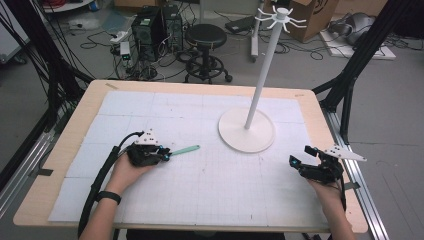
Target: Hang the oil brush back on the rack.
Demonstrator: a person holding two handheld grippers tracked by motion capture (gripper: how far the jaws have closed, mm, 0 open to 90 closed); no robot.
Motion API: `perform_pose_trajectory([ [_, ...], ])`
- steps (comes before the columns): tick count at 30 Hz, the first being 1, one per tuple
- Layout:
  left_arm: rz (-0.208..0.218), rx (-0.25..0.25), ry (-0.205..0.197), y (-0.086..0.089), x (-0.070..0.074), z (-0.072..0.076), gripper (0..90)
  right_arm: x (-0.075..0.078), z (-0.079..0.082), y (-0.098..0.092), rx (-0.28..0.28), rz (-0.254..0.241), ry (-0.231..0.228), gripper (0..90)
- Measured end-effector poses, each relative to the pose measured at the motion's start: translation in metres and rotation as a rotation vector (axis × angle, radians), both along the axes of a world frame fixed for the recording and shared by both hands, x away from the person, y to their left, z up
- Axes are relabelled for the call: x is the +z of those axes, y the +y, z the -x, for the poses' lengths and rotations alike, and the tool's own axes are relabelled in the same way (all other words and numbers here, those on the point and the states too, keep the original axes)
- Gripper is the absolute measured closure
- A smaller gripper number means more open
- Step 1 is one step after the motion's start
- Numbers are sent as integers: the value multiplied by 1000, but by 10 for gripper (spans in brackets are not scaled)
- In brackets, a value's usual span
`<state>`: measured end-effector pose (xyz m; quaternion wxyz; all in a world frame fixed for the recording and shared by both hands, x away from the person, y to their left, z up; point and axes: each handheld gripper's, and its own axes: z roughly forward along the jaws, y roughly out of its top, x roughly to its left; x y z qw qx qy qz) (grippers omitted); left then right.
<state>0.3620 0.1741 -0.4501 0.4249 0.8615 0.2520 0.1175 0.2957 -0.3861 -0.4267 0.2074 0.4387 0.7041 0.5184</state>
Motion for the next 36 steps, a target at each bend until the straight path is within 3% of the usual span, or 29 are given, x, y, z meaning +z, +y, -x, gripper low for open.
perform_pose_trajectory([
  [6,-37,7,-3,-5,3,1,798,0,-1,0,1,-2,-2,150],
  [15,-31,3,14,-4,4,-1,811,0,-1,1,3,1,2,151],
  [24,-54,8,-21,-6,7,2,822,0,-1,0,4,0,-3,153],
  [27,-17,23,-26,-3,13,2,822,0,-1,0,3,-1,-2,153],
  [36,103,21,-86,-10,55,5,822,0,-2,1,4,7,-8,153],
])
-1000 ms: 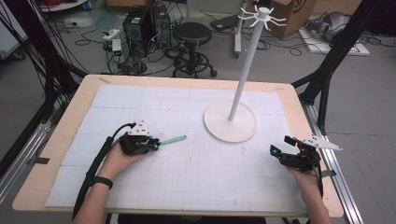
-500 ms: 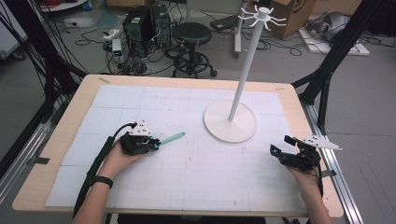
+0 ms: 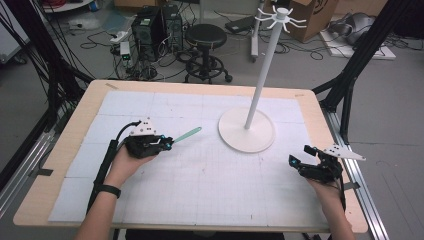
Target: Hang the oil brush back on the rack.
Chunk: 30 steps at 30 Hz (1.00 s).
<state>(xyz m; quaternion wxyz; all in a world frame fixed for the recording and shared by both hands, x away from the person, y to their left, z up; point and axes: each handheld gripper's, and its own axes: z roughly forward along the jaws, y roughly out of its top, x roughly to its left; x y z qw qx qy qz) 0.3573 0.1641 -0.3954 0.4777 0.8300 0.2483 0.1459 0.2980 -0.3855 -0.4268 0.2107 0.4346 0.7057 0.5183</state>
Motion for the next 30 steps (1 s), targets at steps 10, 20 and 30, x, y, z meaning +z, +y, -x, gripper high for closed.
perform_pose_trajectory([
  [10,140,-6,-99,-24,53,3,822,0,0,0,-2,-1,3,153],
  [20,176,-39,-172,-48,104,-4,822,0,0,0,-1,-3,5,153],
  [30,241,-87,-231,-70,157,-7,822,0,-1,0,-2,-2,10,153],
])
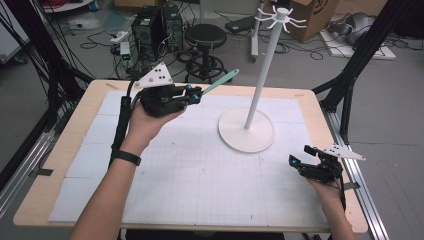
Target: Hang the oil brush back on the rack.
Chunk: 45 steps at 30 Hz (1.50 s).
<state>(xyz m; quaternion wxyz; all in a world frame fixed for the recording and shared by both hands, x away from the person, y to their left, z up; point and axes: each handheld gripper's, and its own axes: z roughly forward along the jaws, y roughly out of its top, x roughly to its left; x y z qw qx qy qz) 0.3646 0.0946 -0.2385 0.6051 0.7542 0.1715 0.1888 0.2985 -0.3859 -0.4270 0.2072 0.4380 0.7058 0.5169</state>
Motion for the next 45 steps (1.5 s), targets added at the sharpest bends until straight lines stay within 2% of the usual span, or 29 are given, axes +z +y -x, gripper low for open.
perform_pose_trajectory([
  [2,13,-4,-9,-6,10,0,822,0,0,0,0,0,0,153],
  [4,-1,-10,-27,-11,18,-2,822,0,0,0,-3,-5,4,153],
  [12,59,-19,-61,-24,44,-3,822,0,0,-1,-3,-5,6,153],
  [14,59,-20,-69,-25,49,-4,822,0,0,-1,-3,-5,7,153],
  [18,114,-18,-76,-26,59,-5,822,0,0,-1,-2,-6,4,153],
  [20,106,-3,-90,-28,62,-5,822,0,1,-1,-3,-8,1,153],
  [26,106,-9,-101,-35,69,-8,822,0,1,-3,-4,-10,7,153],
  [33,111,-5,-102,-45,68,-12,822,0,1,-4,-6,-10,3,154],
  [45,105,3,-110,-48,68,-14,822,0,2,-6,-12,-15,1,154],
])
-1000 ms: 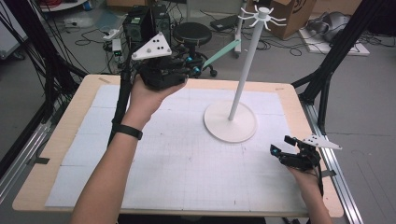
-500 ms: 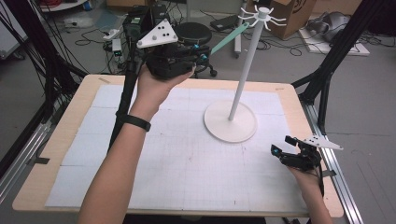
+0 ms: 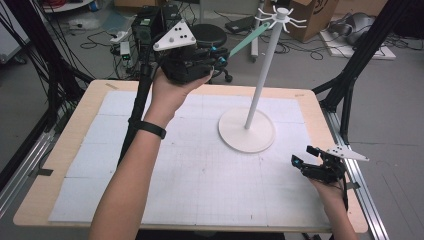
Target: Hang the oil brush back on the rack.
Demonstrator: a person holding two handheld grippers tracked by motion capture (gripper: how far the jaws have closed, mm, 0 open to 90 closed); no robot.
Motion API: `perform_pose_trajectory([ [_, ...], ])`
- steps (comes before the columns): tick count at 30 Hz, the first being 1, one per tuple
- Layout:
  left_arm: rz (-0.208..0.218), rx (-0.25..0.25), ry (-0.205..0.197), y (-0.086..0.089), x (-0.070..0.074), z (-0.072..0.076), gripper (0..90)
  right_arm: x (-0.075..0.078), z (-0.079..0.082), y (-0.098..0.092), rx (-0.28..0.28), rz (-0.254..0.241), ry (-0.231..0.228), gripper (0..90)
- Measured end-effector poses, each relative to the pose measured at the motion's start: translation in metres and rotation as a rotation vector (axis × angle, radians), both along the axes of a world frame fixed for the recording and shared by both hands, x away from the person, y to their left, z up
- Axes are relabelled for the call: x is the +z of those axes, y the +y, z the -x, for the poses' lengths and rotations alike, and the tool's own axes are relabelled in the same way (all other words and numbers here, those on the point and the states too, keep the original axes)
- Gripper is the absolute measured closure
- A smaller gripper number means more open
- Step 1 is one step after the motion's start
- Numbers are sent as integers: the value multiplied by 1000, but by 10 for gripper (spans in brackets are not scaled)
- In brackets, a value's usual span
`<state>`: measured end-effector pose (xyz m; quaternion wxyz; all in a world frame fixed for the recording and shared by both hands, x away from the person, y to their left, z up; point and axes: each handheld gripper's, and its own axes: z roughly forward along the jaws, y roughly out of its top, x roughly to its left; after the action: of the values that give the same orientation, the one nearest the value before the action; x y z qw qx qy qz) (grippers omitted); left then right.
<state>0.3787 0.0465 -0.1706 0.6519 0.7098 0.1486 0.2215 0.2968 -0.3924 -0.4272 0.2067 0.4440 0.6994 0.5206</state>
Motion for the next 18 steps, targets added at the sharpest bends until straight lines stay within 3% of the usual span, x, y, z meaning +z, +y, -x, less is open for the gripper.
perform_pose_trajectory([
  [6,-4,-13,-6,-2,0,2,822,0,0,0,0,0,-1,154],
  [18,-21,29,-10,-7,-4,-3,821,0,0,0,-2,-3,2,155],
])
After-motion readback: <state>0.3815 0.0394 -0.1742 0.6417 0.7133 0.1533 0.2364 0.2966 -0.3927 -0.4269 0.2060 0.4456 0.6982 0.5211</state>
